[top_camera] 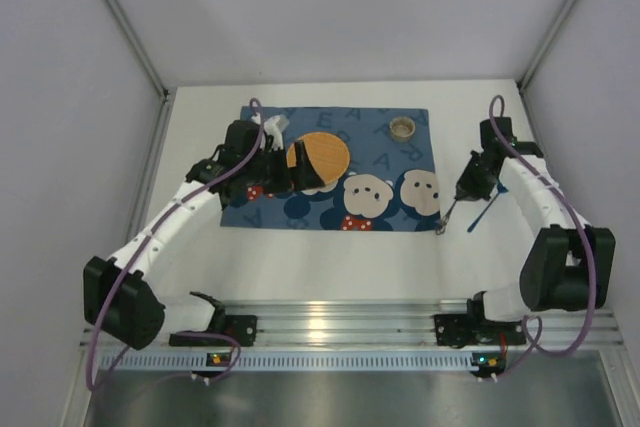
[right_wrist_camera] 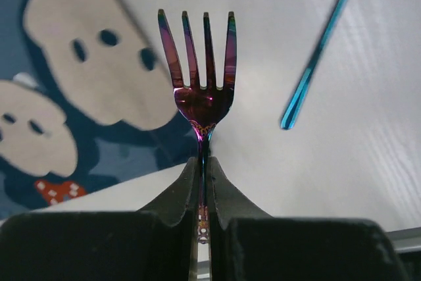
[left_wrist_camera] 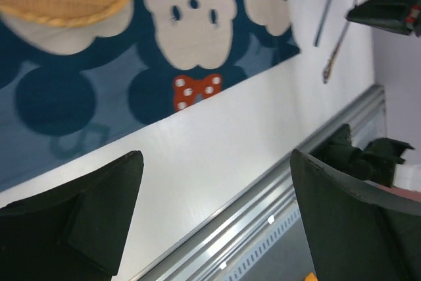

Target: Set the dinner table for one person

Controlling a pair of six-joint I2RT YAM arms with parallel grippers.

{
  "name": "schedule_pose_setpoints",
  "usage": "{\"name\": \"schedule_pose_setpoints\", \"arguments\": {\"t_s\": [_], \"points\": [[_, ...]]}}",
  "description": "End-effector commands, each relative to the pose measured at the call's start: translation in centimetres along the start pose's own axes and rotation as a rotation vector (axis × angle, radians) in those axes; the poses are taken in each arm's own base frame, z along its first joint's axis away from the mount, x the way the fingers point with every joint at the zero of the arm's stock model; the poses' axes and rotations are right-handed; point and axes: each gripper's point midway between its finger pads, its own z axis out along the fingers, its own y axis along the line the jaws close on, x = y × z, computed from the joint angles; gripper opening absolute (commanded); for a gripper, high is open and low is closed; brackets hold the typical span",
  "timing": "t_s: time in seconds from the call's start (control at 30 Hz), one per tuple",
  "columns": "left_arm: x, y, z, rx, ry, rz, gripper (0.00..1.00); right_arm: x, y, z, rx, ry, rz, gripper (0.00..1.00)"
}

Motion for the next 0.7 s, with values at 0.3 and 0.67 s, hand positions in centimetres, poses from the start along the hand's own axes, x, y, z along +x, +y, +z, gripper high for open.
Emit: {"name": "schedule_pose_setpoints", "arguments": {"t_s": [0.3,0.67], "points": [[2.7,-16.5,5.4,0.541,0.144,0.161,0.96,3.3,12.3,-10.6,-0.378,-0.036,-0.069,0.0],[6.3,-19.0,7.8,0.583,0.208,0.177,0.91,4.9,14.2,-12.8,-0.462,0.001,-0.065,0.0]]}}
